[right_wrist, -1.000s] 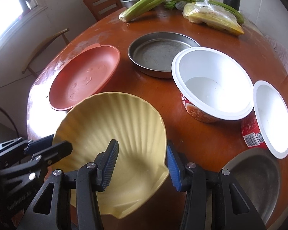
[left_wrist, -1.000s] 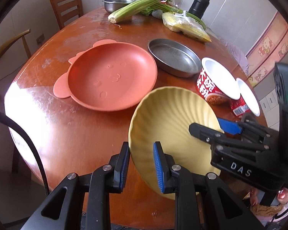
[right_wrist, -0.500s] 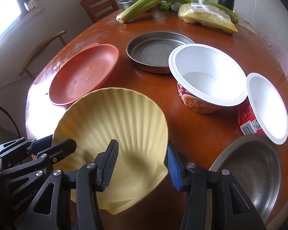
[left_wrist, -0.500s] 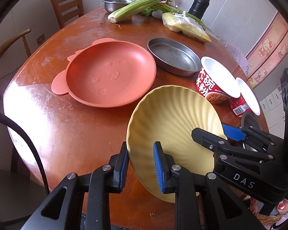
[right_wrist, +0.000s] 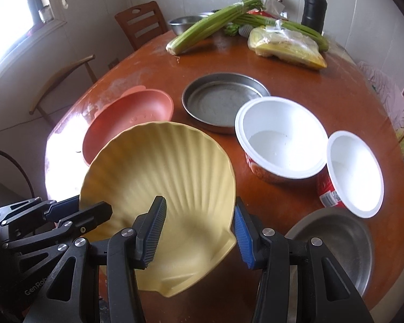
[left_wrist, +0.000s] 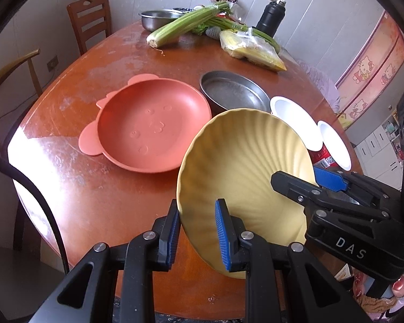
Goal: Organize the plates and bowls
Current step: 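Lift the yellow plate with the left tool toward the orange plate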
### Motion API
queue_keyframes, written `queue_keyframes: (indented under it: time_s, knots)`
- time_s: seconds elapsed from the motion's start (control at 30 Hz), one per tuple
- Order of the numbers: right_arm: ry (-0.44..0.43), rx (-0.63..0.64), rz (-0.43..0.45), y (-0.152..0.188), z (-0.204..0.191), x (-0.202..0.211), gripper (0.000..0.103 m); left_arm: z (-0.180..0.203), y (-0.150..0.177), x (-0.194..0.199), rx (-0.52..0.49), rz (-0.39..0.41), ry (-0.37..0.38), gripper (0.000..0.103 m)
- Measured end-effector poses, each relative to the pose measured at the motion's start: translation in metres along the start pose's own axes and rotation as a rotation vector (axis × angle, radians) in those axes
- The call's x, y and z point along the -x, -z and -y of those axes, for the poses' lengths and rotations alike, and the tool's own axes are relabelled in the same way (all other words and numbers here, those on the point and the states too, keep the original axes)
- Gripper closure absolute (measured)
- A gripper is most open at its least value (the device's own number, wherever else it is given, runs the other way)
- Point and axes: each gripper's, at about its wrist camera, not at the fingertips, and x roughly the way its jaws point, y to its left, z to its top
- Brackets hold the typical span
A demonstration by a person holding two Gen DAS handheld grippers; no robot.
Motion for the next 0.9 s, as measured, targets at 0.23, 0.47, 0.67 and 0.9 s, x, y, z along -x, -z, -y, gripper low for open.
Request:
queue_keyframes:
  time_s: [0.23,0.47,0.67,0.9]
  knots:
    - [0.004,0.026,0.014,-0.013,-0.013,0.004,0.051,-0.009,-0.01,0.009,0.007,0.024,-0.011,0.078]
    - [0.002,0.038,0.036,-0.027,-0.021,0.007,0.051,-0.016,-0.021,0.012,0.007,0.03,-0.021,0.078]
    - [-0.001,0.043,0.05,-0.038,-0.028,0.007,0.051,-0.022,-0.029,0.017,0.007,0.045,-0.027,0.078]
    - [-0.002,0.058,0.073,-0.05,-0.038,0.012,0.051,-0.03,-0.038,0.022,0.012,0.06,-0.03,0.078]
